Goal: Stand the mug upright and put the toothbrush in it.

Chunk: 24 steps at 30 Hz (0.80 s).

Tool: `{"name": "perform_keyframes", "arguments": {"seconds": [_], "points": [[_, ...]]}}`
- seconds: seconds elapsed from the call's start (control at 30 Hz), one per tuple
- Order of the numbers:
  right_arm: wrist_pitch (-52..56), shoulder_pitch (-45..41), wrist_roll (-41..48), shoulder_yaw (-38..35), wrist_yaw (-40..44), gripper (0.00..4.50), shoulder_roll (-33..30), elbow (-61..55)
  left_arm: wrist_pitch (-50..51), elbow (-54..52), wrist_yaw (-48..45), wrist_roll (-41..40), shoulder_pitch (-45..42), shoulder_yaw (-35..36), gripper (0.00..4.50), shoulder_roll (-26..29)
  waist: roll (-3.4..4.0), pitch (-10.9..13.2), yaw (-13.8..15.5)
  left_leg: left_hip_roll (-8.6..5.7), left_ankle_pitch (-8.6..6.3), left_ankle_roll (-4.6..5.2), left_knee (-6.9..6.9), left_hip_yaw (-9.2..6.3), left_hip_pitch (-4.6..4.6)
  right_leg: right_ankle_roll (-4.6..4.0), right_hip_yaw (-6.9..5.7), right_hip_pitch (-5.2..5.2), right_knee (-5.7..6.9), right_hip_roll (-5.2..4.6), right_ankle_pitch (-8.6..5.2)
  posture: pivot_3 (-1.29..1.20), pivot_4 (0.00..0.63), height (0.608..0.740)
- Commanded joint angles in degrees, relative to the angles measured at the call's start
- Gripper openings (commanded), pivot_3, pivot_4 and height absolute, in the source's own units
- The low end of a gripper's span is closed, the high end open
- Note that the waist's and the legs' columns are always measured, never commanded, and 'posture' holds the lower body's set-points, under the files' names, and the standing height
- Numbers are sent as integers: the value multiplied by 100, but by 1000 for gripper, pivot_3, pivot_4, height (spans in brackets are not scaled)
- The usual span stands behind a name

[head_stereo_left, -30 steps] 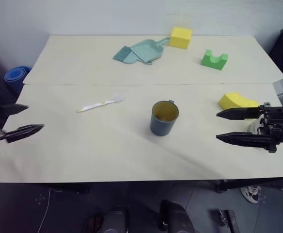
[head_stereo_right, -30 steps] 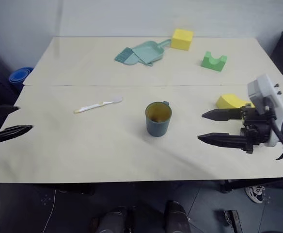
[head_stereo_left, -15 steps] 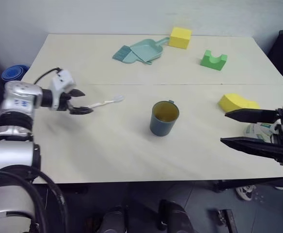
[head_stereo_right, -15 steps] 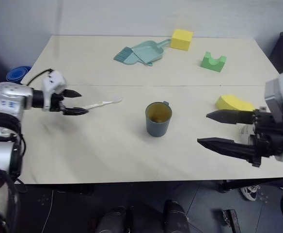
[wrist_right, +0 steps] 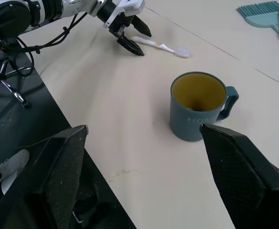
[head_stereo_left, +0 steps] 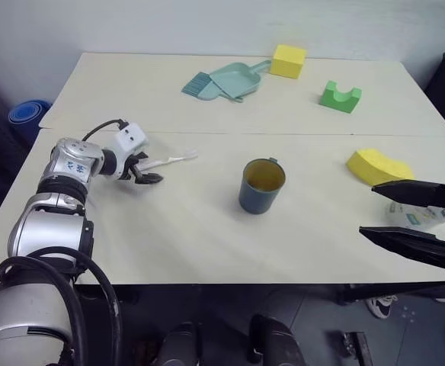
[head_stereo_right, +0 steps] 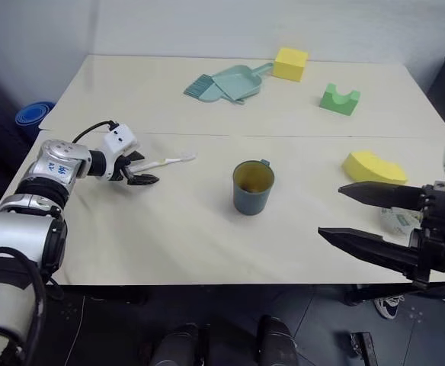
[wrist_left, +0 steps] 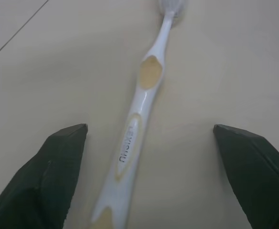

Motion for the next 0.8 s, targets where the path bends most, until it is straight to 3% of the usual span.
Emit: {"name": "perform_keyframes", "arguments": {"seconds": [0.03,0.27,0.37,0.6,0.7,0.8], "points": [[-137,59,258,-268,-160,3927,-137,26,74,42,-181,127,1,36,2990,14,0,0,0,0,0,0,0,0,0,0,0,0,0,0,0,0,150,740],[-153,205,32,-227,16,3927,-111,6,96,4,-604,164,74,69,880,17,0,0,0,1,-1,1,2,-1,-1,0,-1,0,0,0,0,0,150,740],[-212,189,-129,-139,147,3927,-112,35,88,-19,-706,138,70,99,276,0,0,0,0,1,-1,2,3,-1,-1,0,0,0,1,0,0,0,150,740],[-460,48,-312,271,344,3927,-131,89,202,-98,-1046,-150,27,389,276,-13,0,0,1,0,-3,5,8,-2,-4,0,-1,0,1,0,0,0,150,740],[-505,13,-156,415,323,4469,-157,219,269,-179,-1146,-448,-10,719,279,-54,-2,1,3,1,-4,6,16,-6,-9,0,-4,-1,3,0,0,0,150,740],[-607,-119,-303,568,345,4469,-211,249,413,-354,-1180,-956,-131,1211,279,-215,-2,1,3,1,-6,10,27,-10,-17,1,-6,-1,5,0,1,0,150,740]]}}
